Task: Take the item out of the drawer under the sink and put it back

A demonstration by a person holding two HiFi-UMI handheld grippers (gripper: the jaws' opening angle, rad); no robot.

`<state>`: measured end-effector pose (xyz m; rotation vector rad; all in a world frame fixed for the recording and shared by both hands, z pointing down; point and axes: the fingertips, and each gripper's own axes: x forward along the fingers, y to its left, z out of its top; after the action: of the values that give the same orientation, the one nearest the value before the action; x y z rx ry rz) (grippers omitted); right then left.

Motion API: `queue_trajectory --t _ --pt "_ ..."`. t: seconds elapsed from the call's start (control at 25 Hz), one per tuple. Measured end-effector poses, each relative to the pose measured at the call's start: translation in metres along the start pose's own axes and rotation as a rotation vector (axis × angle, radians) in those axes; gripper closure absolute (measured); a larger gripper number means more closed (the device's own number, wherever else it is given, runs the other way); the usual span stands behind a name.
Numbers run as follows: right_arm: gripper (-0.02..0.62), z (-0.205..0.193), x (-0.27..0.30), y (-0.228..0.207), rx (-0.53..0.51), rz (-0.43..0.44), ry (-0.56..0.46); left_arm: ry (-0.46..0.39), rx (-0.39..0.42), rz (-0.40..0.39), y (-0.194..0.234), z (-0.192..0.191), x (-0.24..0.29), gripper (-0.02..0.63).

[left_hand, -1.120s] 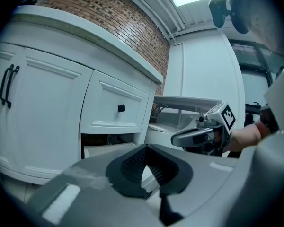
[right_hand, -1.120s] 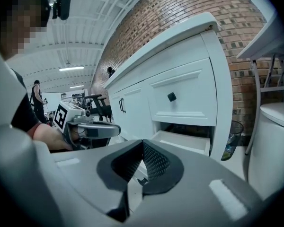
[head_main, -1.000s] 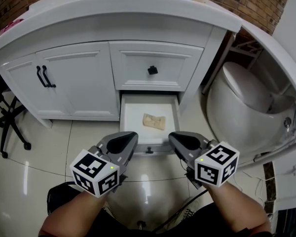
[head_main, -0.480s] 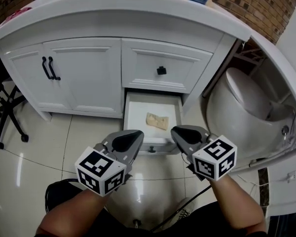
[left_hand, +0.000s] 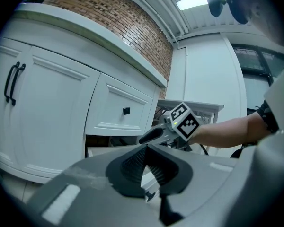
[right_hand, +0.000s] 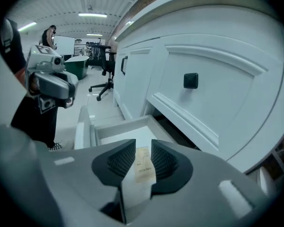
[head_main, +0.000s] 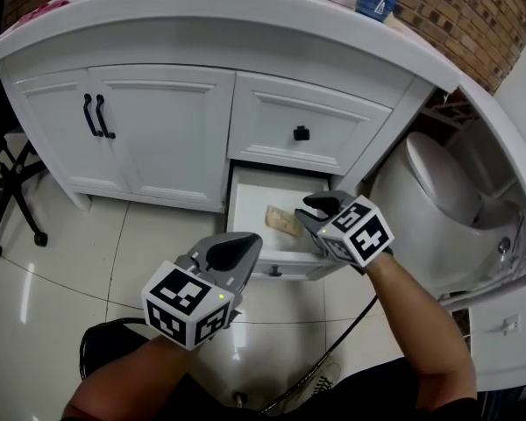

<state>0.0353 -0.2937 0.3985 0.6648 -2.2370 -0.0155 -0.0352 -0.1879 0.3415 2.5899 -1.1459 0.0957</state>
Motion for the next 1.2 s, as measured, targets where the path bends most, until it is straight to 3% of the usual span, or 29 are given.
queue_trajectory --t 0.12,0.32,0.52,0.68,1.0,1.2 --pt "0.499 -0.003 0.026 -0.014 -0.026 0.002 0.038 -0.007 -0.007 0.0 0.002 0.001 0.0 0.6" --pt "0.514 -0.017 0.065 -0.015 -0.04 0.074 0.105 -0.012 -0.02 0.006 0.007 0.003 -0.002 0.6" --pt "0.522 -0.042 0.096 -0.005 -0.049 0.147 0.236 -0.016 -0.03 0.004 0.008 0.003 -0.002 0.6" --pt "0.52 -0.067 0.104 -0.004 -0.019 0.156 0.37 -0.016 -0.037 -0.002 0.008 0.003 -0.002 0.6" --pt "0.522 -0.084 0.109 -0.002 -0.013 0.156 0.425 -0.018 -0.042 -0.009 0.007 0.003 -0.002 0.6" --pt "0.569 -0.083 0.11 -0.004 -0.044 0.128 0.417 -0.016 -0.04 -0.009 0.006 0.003 -0.002 0.6"
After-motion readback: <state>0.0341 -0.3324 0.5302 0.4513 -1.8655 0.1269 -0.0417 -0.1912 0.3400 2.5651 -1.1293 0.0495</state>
